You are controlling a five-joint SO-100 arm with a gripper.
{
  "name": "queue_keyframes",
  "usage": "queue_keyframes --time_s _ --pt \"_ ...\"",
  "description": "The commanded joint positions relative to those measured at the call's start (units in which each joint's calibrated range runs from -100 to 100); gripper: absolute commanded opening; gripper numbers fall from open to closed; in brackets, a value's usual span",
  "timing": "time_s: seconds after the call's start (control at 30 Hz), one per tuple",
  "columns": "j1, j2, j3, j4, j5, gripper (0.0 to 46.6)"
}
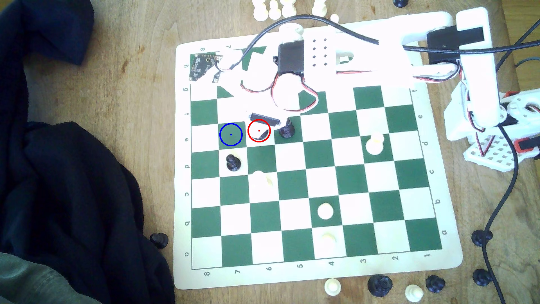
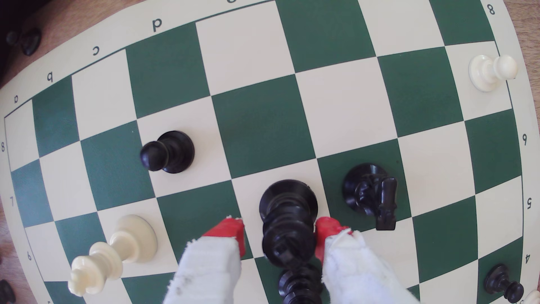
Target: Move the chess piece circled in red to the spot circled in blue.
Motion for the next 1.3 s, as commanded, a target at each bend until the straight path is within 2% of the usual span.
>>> queue_keyframes --time_s 0.0,0.2,0.37,0.53,0.87,0.97,1.2,1.27 --pt "0.19 -2.11 -4.69 0.35 0.15 12.2" --pt "0.19 -2.28 -4.96 1.25 0.88 3.7" --pt "-0.12 -3.38 -4.96 1.66 1.03 0.4" --pt "-0.12 -4.83 -7.41 4.12 0.98 0.4" --pt "-1.76 -3.64 -27.08 17.39 0.93 0.5" --pt "-2.62 3.07 -38.96 21.48 1.12 1.3" --pt "-4.03 13.09 -48.03 25.66 2.78 1.2" --pt "-4.03 18.43 -55.73 28.28 3.13 0.8"
